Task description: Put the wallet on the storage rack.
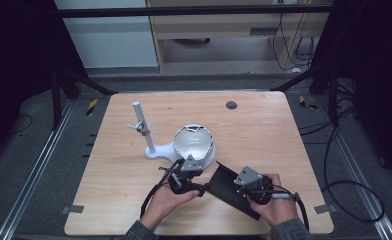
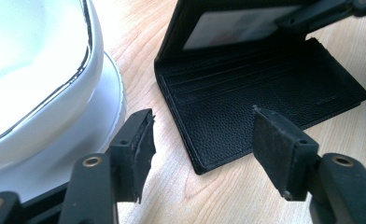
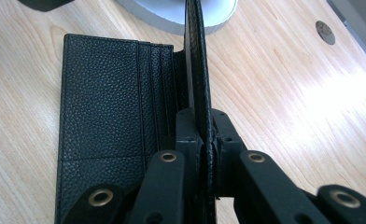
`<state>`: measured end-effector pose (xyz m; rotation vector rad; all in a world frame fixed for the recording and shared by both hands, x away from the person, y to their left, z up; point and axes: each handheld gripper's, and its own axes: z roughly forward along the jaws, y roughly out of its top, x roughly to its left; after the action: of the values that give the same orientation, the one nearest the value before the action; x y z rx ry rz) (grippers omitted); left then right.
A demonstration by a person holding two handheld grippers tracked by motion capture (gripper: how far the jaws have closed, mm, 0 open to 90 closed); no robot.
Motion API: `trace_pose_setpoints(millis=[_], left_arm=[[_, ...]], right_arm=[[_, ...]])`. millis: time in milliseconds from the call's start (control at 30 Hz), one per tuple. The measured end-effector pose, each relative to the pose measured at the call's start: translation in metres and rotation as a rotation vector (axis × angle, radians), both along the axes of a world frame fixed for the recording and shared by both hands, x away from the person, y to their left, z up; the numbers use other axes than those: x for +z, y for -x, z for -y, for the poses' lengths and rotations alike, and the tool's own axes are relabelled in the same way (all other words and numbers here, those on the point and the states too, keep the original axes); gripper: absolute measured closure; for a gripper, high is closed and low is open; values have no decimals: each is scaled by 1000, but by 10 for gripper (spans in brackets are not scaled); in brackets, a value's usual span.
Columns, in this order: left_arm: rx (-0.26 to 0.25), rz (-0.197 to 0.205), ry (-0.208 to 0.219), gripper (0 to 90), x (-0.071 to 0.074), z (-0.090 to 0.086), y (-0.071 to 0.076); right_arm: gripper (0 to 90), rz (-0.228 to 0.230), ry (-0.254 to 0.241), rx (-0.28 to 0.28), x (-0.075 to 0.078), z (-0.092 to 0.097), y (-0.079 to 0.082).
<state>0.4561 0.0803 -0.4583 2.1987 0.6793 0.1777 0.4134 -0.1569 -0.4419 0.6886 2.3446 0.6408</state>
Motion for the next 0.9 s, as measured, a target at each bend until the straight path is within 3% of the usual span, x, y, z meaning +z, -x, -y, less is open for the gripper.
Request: trace_pose_setpoints(millis=[500, 900], left_arm=[[-14, -16, -8, 156, -3, 4, 1], [-22, 8, 10, 148, 7, 0, 6]], right_arm=[[840, 45, -75, 37, 21, 10, 12], [840, 92, -144, 79, 37, 15, 24]])
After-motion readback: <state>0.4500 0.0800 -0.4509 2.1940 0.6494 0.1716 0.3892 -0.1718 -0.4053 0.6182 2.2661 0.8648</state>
